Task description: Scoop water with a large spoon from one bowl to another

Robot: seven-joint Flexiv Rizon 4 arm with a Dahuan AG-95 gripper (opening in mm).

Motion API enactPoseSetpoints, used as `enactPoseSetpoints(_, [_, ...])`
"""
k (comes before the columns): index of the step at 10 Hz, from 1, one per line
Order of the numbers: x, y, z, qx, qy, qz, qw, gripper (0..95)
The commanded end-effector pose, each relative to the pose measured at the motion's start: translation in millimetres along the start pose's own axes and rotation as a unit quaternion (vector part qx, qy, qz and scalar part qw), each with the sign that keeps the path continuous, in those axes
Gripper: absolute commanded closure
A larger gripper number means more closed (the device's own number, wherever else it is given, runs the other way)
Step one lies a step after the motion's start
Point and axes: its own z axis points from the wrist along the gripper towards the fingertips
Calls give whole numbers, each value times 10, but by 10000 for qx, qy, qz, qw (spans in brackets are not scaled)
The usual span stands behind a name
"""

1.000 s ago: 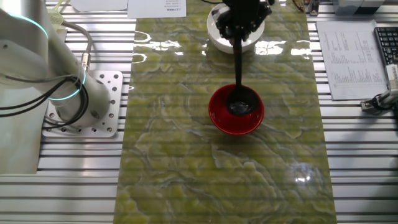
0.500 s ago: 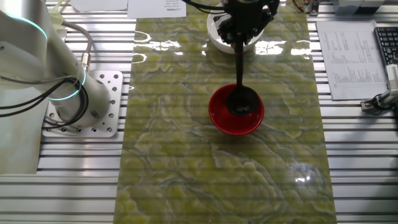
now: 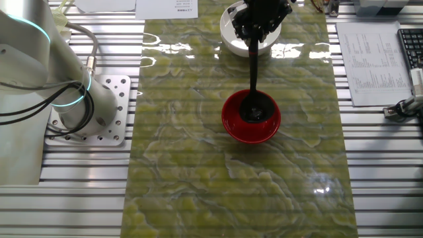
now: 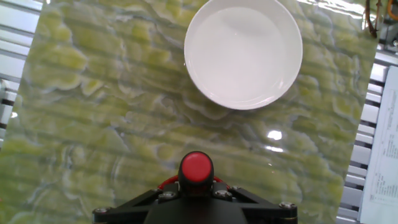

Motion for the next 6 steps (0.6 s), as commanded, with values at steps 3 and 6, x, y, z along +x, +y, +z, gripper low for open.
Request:
enactPoseSetpoints(3, [2,8,-4,130,-89,173,9997,950])
enactPoseSetpoints(6, [2,8,-4,64,-85,335,9994,950])
